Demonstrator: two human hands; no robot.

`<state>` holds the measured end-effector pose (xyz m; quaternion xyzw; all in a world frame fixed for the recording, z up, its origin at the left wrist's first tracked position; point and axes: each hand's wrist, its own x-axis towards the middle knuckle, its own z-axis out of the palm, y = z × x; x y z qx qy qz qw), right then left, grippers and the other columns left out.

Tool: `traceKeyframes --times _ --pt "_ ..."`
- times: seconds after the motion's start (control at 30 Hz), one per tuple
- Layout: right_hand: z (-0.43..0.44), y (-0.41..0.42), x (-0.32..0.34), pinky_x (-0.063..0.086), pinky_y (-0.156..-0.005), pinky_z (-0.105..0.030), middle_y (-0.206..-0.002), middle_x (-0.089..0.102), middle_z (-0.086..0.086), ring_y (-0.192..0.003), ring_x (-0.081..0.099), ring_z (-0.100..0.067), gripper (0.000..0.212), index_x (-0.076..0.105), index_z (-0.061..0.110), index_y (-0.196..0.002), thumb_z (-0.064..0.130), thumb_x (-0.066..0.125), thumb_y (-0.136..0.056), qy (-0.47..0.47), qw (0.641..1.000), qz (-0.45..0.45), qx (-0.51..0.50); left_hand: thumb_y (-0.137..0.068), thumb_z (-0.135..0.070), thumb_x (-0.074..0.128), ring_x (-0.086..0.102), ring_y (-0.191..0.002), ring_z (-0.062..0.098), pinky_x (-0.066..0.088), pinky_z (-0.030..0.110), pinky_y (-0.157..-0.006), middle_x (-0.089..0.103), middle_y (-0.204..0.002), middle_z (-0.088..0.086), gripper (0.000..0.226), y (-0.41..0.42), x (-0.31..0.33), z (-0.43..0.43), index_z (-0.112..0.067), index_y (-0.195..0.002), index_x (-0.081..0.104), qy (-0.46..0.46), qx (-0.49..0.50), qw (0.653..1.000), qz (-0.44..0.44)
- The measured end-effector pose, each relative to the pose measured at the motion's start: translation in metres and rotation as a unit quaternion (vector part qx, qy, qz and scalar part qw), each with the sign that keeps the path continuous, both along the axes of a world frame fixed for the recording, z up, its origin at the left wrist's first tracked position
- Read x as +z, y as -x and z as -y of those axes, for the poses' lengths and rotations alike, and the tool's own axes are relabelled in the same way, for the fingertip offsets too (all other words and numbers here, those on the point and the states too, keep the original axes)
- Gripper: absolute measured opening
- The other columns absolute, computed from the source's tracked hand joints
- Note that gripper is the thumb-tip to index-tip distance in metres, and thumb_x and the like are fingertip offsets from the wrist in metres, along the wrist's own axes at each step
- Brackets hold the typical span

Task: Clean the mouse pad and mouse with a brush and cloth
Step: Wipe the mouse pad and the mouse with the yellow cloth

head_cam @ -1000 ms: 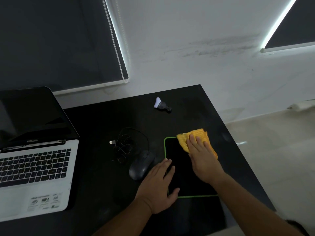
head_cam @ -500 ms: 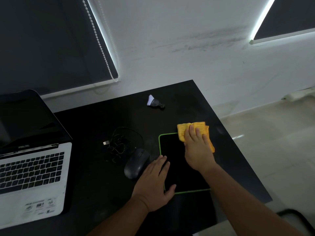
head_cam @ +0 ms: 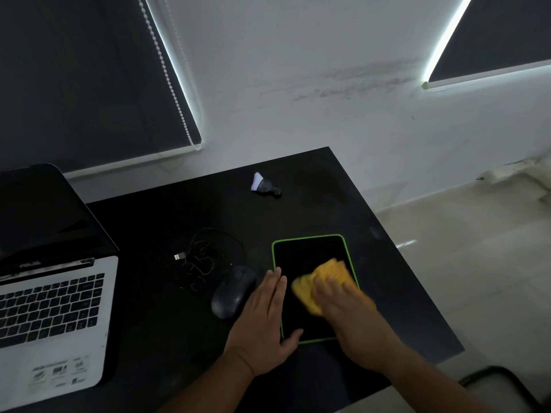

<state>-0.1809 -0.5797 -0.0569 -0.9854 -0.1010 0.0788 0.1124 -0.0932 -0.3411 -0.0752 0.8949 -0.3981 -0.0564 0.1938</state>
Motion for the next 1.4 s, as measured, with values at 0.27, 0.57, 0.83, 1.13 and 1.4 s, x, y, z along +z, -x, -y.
traceKeyframes --times 0.27,0.57,0.83,1.13,1.4 --pt "-0.042 -0.087 0.000 0.009 -0.127 -0.051 -0.171 0.009 -0.003 -0.157 0.000 -0.029 0.071 0.017 0.019 -0.163 0.033 0.040 -0.098 0.016 1.000 -0.011 0.006 -0.094 -0.068 0.053 -0.012 -0.159 0.025 0.014 0.036 -0.126 -0.017 -0.172 0.011 0.109 -0.001 -0.004 -0.002 -0.021 -0.162 -0.017 0.012 0.010 1.000 -0.011" --pt "0.005 -0.070 -0.003 0.016 -0.126 -0.054 -0.170 0.004 -0.012 -0.157 0.003 -0.035 0.066 0.019 0.006 -0.161 0.019 0.033 -0.098 -0.021 0.986 -0.021 -0.162 -0.094 -0.074 0.041 0.002 -0.159 0.024 0.023 0.038 -0.126 -0.029 -0.169 0.000 0.104 -0.001 0.000 -0.002 -0.032 -0.154 -0.033 -0.006 0.001 0.999 -0.032" --pt "-0.016 -0.067 -0.013 0.010 -0.126 -0.040 -0.166 0.015 -0.009 -0.155 0.015 -0.030 0.066 0.029 0.007 -0.158 0.020 0.034 -0.094 -0.056 0.997 0.041 0.020 -0.093 -0.072 0.048 0.003 -0.159 0.023 0.024 0.038 -0.126 -0.021 -0.171 -0.001 0.107 -0.001 -0.004 -0.002 -0.033 -0.157 -0.028 0.019 0.008 0.999 -0.039" --pt "-0.034 -0.042 -0.008 0.015 -0.126 -0.046 -0.168 0.017 -0.008 -0.156 0.012 -0.029 0.069 0.032 0.010 -0.158 0.029 0.032 -0.092 -0.063 0.998 0.000 -0.023 -0.092 -0.065 0.054 -0.009 -0.159 0.026 0.020 0.042 -0.127 -0.011 -0.172 0.012 0.102 -0.002 -0.002 0.000 -0.019 -0.162 -0.003 0.007 0.010 1.000 -0.025" --pt "0.000 0.015 0.034 0.050 -0.103 -0.030 -0.140 0.062 0.016 -0.126 0.059 -0.003 0.041 0.056 0.037 -0.141 0.024 0.048 -0.103 -0.233 0.968 -0.069 -0.057 -0.095 -0.066 0.052 0.006 -0.159 0.030 0.020 0.043 -0.126 0.013 -0.171 0.016 0.095 0.001 -0.003 0.000 -0.008 -0.161 0.017 -0.020 -0.018 1.000 -0.014"
